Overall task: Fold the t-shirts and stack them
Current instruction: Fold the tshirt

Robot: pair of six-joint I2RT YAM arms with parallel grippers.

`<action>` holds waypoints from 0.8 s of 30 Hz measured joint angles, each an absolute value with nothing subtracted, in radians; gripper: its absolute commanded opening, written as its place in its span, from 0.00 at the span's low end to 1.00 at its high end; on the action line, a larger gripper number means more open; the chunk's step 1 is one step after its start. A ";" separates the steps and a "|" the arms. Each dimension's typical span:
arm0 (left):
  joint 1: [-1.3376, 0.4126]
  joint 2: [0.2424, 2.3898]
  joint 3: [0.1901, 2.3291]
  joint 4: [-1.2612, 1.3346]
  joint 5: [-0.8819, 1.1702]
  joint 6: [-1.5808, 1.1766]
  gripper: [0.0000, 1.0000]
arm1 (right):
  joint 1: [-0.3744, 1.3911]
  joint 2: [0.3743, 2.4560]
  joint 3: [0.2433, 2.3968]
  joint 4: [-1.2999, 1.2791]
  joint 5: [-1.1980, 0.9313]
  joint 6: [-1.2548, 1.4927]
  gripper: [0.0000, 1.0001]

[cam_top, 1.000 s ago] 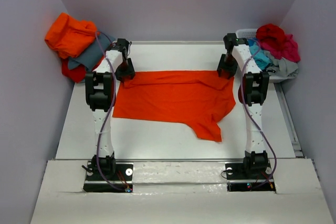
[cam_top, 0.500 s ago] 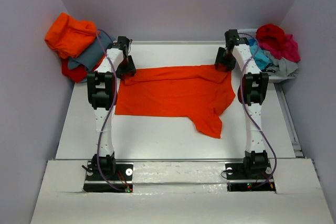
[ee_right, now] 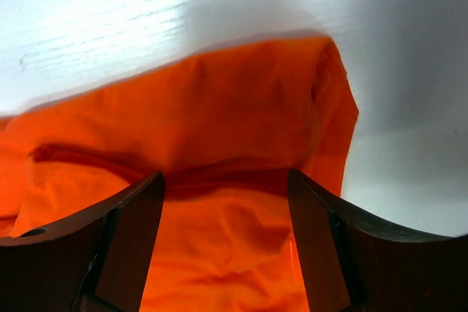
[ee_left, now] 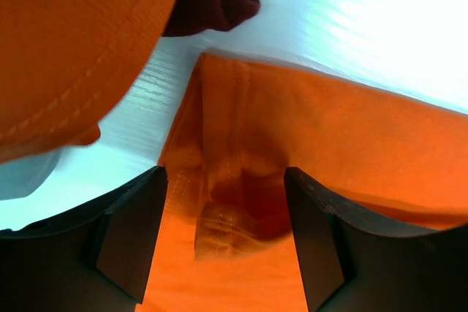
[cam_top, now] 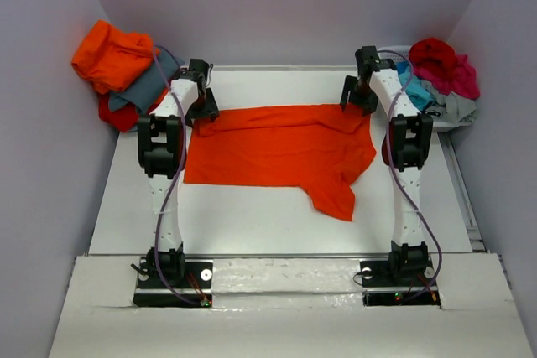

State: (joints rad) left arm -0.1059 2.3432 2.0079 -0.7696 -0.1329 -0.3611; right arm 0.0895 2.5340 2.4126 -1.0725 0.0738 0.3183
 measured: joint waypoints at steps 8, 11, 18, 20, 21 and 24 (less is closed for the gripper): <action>-0.146 2.227 1.976 -0.713 -0.166 -0.360 0.85 | 0.123 2.395 2.372 -1.065 0.124 0.326 0.80; -0.160 2.190 1.993 -0.707 -0.170 -0.357 0.85 | 0.126 2.376 2.371 -1.065 0.122 0.332 0.79; -0.163 2.179 1.999 -0.705 -0.170 -0.355 0.85 | 0.126 2.384 2.314 -1.060 0.097 0.347 0.65; -0.163 2.179 1.998 -0.704 -0.170 -0.355 0.85 | 0.126 2.400 2.315 -1.059 0.081 0.355 0.55; -0.163 2.179 1.995 -0.703 -0.170 -0.355 0.85 | 0.126 2.408 2.319 -1.060 0.078 0.355 0.51; -0.163 2.179 1.983 -0.704 -0.170 -0.353 0.85 | 0.126 2.452 2.350 -1.060 0.065 0.363 0.50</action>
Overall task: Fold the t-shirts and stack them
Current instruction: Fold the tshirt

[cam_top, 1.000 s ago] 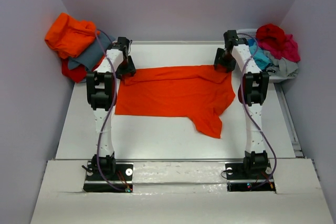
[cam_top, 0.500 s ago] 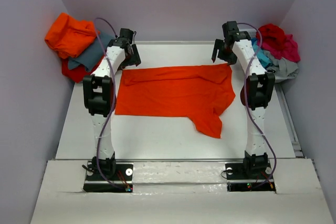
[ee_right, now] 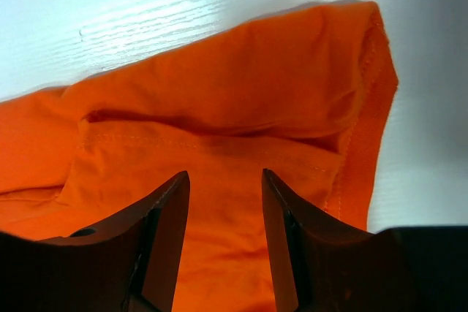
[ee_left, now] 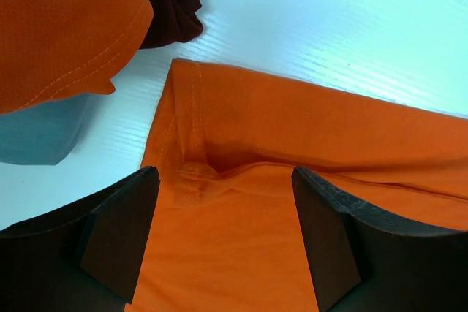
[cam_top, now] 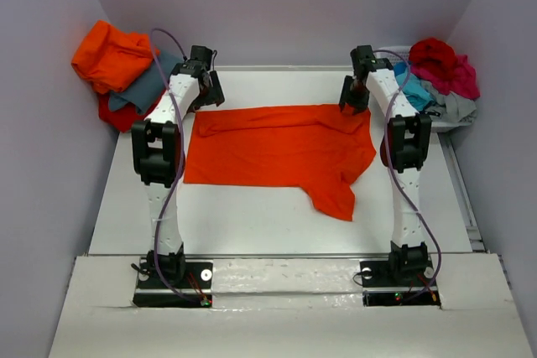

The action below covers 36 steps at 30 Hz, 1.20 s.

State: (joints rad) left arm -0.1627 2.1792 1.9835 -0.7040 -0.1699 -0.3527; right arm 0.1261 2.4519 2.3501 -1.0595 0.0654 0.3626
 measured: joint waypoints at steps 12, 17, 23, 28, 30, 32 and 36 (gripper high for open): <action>-0.163 2.179 1.973 -0.707 -0.168 -0.349 0.85 | 0.127 2.513 2.374 -1.061 0.044 0.366 0.39; -0.163 2.179 1.972 -0.707 -0.166 -0.349 0.85 | 0.127 2.514 2.374 -1.060 0.043 0.370 0.29; -0.163 2.179 1.971 -0.707 -0.166 -0.348 0.85 | 0.127 2.514 2.374 -1.060 0.036 0.370 0.16; -0.163 2.179 1.969 -0.707 -0.166 -0.348 0.85 | 0.127 2.514 2.373 -1.059 0.033 0.371 0.10; -0.163 2.179 1.969 -0.707 -0.166 -0.348 0.85 | 0.127 2.514 2.373 -1.059 0.033 0.371 0.15; -0.163 2.179 1.969 -0.707 -0.166 -0.348 0.85 | 0.127 2.514 2.372 -1.059 0.034 0.370 0.29; -0.163 2.179 1.954 -0.704 -0.165 -0.348 0.85 | 0.127 2.514 2.372 -1.059 0.041 0.369 0.50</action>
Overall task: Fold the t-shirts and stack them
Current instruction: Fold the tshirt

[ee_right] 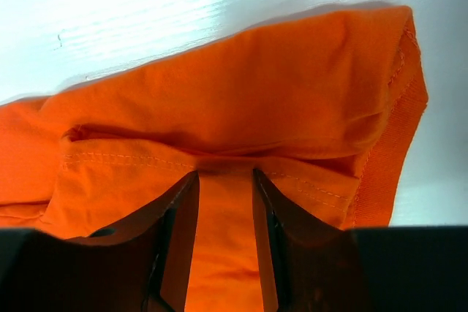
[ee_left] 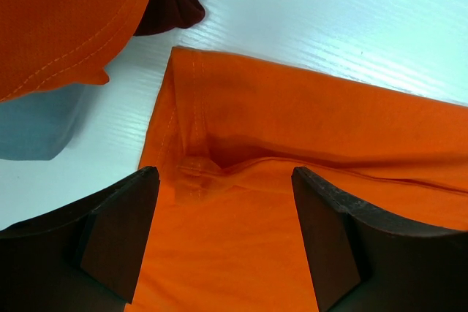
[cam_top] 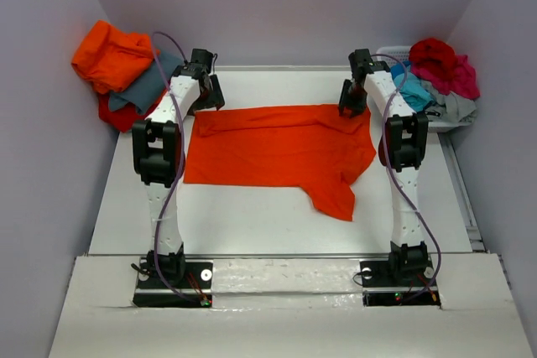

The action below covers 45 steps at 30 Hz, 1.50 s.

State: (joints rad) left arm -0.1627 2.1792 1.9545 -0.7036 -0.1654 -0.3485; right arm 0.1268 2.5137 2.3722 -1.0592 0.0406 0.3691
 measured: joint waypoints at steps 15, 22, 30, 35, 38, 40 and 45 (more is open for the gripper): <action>-0.163 2.179 1.943 -0.706 -0.161 -0.345 0.84 | 0.127 2.523 2.372 -1.060 0.052 0.373 0.24; -0.163 2.179 1.943 -0.706 -0.159 -0.344 0.84 | 0.127 2.534 2.372 -1.058 0.051 0.373 0.17; -0.163 2.179 1.943 -0.706 -0.158 -0.341 0.84 | 0.127 2.534 2.372 -1.058 0.044 0.373 0.07; -0.163 2.179 1.943 -0.706 -0.157 -0.341 0.84 | 0.127 2.532 2.362 -1.053 0.043 0.373 0.07; -0.163 2.179 1.943 -0.706 -0.157 -0.341 0.84 | 0.127 2.521 2.346 -1.053 0.039 0.371 0.07; -0.163 2.179 1.943 -0.707 -0.157 -0.341 0.84 | 0.127 2.504 2.317 -1.055 0.035 0.370 0.07; -0.163 2.179 1.943 -0.706 -0.153 -0.341 0.84 | 0.127 2.462 2.257 -1.074 0.028 0.369 0.07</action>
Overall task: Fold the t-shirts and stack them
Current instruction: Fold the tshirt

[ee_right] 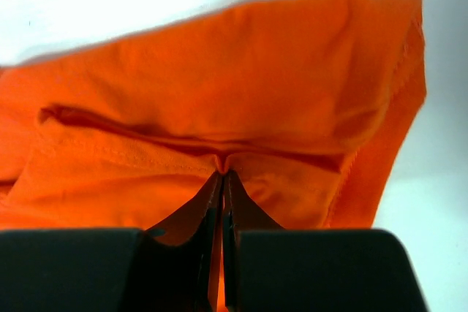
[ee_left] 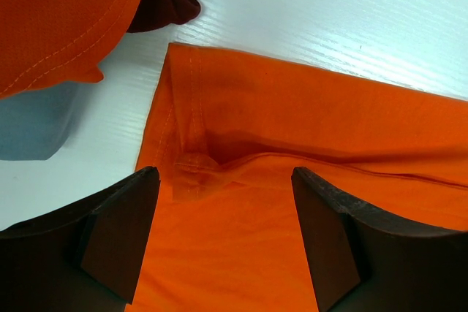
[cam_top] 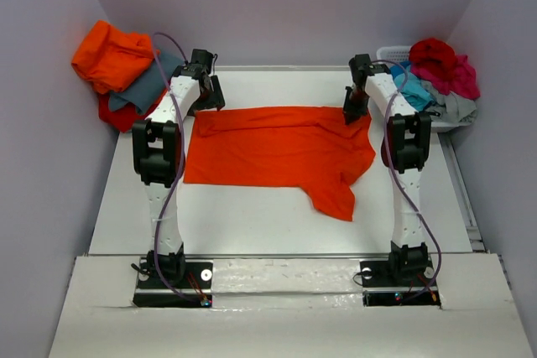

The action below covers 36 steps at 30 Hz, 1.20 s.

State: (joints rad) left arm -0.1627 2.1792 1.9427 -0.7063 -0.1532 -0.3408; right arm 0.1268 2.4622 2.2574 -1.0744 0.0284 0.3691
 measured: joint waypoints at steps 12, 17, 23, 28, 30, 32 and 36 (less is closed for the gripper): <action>-0.163 2.179 1.943 -0.707 -0.143 -0.340 0.84 | 0.128 2.397 2.259 -1.103 0.028 0.364 0.07; -0.163 2.179 1.943 -0.707 -0.143 -0.338 0.84 | 0.136 2.397 2.262 -1.115 0.022 0.362 0.07; -0.163 2.179 1.943 -0.707 -0.143 -0.337 0.84 | 0.150 2.370 2.216 -1.131 -0.008 0.355 0.07; -0.163 2.179 1.943 -0.709 -0.141 -0.337 0.84 | 0.165 2.294 2.148 -1.156 -0.024 0.347 0.07; -0.163 2.179 1.943 -0.709 -0.140 -0.337 0.84 | 0.171 2.260 2.129 -1.167 -0.030 0.343 0.07; -0.163 2.179 1.943 -0.709 -0.139 -0.337 0.84 | 0.179 2.211 2.090 -1.171 -0.034 0.342 0.07; -0.163 2.180 1.943 -0.710 -0.135 -0.336 0.84 | 0.199 2.139 2.017 -1.180 -0.039 0.336 0.07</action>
State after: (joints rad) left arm -0.1627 2.1796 1.9427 -0.7097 -0.1349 -0.3363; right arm 0.1986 2.1387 2.0167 -1.1797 -0.0395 0.3359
